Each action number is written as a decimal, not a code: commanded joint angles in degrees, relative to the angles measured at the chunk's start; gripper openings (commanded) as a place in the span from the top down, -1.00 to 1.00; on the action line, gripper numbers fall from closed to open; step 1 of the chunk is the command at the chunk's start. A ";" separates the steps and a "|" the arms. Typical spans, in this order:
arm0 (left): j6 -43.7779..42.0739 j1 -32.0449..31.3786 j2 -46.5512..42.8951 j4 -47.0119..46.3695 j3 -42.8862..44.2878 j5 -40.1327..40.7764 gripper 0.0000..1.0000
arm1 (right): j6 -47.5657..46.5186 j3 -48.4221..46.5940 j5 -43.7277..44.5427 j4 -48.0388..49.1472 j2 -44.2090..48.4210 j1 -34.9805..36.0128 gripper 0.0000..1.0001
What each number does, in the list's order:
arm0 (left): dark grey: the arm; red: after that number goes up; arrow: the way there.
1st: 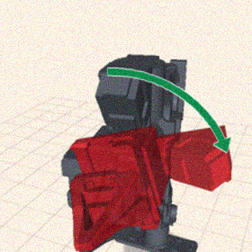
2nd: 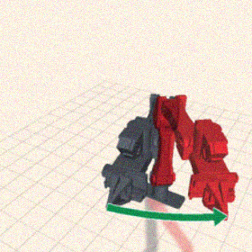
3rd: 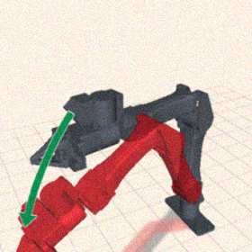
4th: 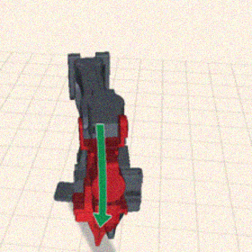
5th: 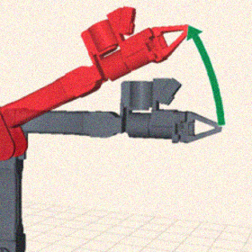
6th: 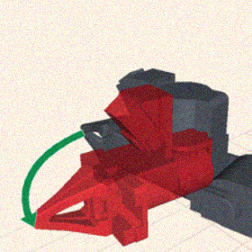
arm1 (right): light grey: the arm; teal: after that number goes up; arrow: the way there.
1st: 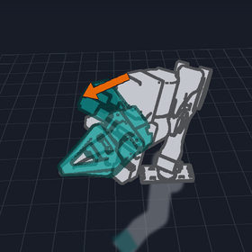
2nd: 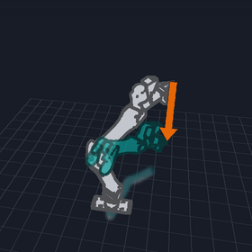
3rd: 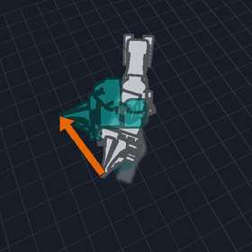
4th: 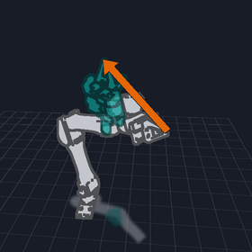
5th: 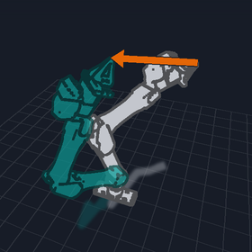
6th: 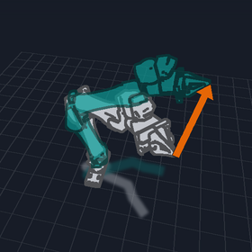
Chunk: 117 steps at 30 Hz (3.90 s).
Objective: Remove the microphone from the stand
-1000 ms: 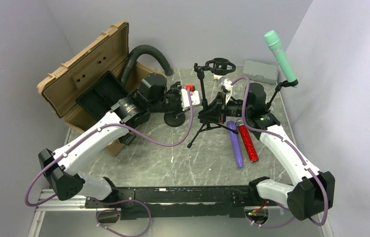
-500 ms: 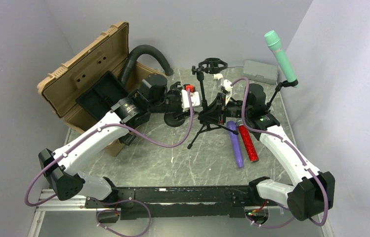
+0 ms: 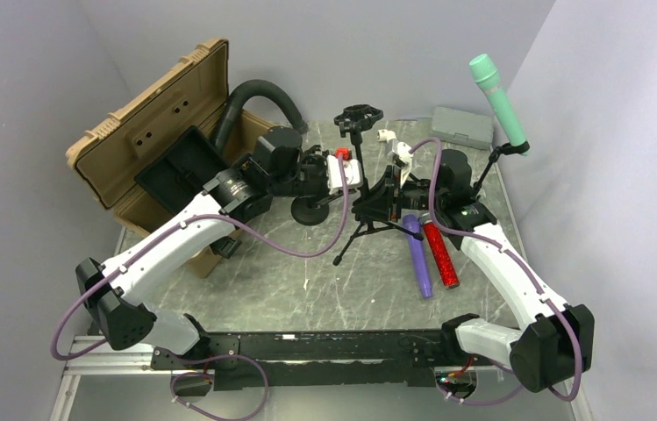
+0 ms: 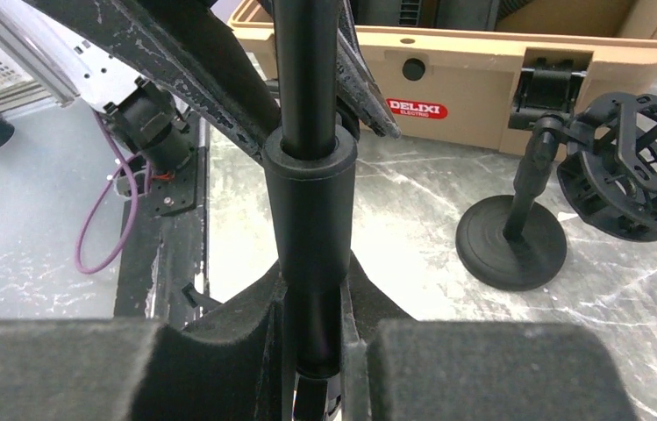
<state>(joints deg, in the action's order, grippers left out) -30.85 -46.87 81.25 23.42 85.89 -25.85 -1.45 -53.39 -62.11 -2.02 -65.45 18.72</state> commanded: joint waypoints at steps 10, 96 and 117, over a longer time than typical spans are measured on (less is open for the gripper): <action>24.26 6.10 -0.02 -6.42 -1.03 -22.82 1.00 | -6.26 -2.34 -0.58 -0.03 4.20 -0.44 1.00; 16.23 -2.07 -8.96 3.48 -0.87 -3.45 -0.70 | 0.31 -4.55 6.47 4.60 0.79 -1.26 1.00; 39.31 4.73 0.30 -16.79 -2.92 -13.58 -0.38 | 1.28 -1.17 2.17 8.98 1.06 -1.32 1.00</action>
<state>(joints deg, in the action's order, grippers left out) 4.10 -42.22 80.01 12.14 82.39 -34.44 -0.58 -53.60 -57.69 0.51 -65.67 17.65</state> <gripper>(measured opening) 0.690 0.193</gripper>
